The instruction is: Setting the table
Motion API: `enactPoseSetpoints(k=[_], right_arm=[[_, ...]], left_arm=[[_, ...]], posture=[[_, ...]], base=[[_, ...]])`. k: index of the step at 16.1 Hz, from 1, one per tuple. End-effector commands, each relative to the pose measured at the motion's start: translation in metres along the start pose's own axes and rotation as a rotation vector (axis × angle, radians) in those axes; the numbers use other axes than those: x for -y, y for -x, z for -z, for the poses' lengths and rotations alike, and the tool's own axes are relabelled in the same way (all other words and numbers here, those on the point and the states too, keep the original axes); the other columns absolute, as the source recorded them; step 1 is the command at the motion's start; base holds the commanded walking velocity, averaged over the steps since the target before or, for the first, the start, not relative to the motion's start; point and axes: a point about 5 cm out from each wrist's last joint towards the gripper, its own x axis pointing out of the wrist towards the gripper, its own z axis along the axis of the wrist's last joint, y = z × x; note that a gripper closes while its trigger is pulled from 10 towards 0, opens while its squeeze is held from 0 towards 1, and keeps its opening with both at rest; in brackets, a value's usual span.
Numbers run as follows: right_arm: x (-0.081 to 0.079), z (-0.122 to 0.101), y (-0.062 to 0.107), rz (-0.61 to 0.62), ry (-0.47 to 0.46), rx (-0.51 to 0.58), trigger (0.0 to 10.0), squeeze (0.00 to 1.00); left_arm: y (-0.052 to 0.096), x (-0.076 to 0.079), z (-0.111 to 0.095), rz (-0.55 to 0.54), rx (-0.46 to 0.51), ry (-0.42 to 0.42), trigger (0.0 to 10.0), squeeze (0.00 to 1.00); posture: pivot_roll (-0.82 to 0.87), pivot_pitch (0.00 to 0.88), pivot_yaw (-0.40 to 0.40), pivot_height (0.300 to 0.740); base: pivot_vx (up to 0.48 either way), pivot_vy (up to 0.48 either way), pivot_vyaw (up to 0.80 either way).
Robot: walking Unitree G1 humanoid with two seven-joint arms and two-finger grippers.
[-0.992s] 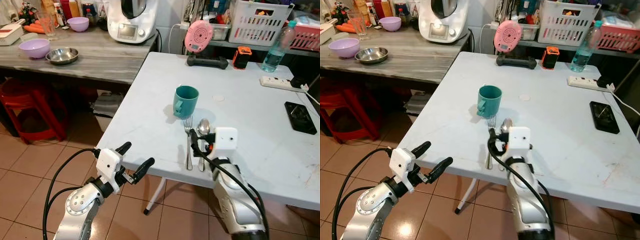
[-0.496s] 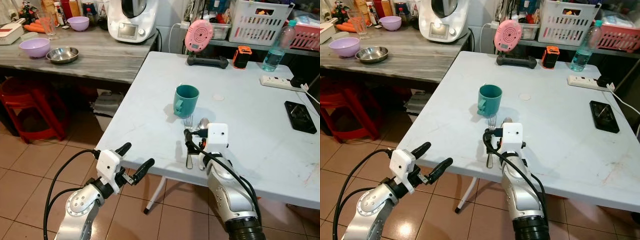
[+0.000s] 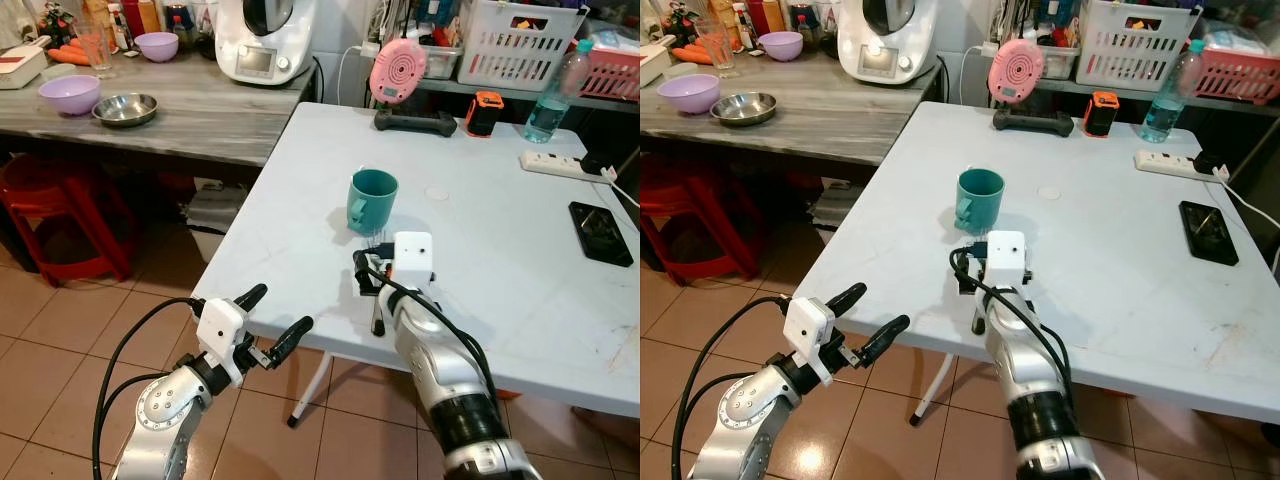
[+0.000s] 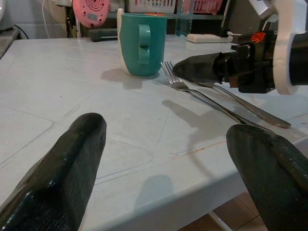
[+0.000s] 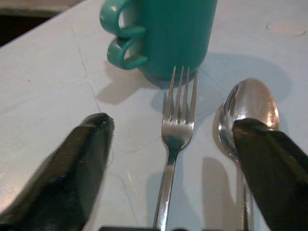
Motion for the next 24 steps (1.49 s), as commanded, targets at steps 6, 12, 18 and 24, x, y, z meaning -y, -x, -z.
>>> enactPoseSetpoints(k=[6,12,18,24], right_arm=[[-0.002,0.012,-0.006,0.010,-0.018,-0.064,0.0,0.00],[0.007,0.025,-0.008,0.029,-0.044,-0.122,0.0,0.00],[0.017,0.039,-0.005,0.053,-0.057,-0.154,0.0,0.00],[0.025,0.045,-0.002,0.076,-0.076,-0.166,0.0,0.00]], left_arm=[[0.000,-0.001,0.005,0.012,-0.010,0.000,10.0,0.00],[-0.005,0.002,0.001,0.042,0.024,-0.010,10.0,0.00],[-0.016,-0.004,-0.017,0.082,0.058,-0.087,10.0,0.00],[-0.025,-0.004,-0.032,0.257,0.034,-0.176,10.0,0.00]], posture=[[0.01,0.000,-0.019,0.740],[0.01,0.000,-0.018,0.740],[0.01,0.000,-0.030,0.740],[0.00,0.000,-0.023,0.740]], base=[[0.000,0.000,0.00],[0.000,0.000,0.00],[0.000,0.000,0.00],[0.000,0.000,0.00]])
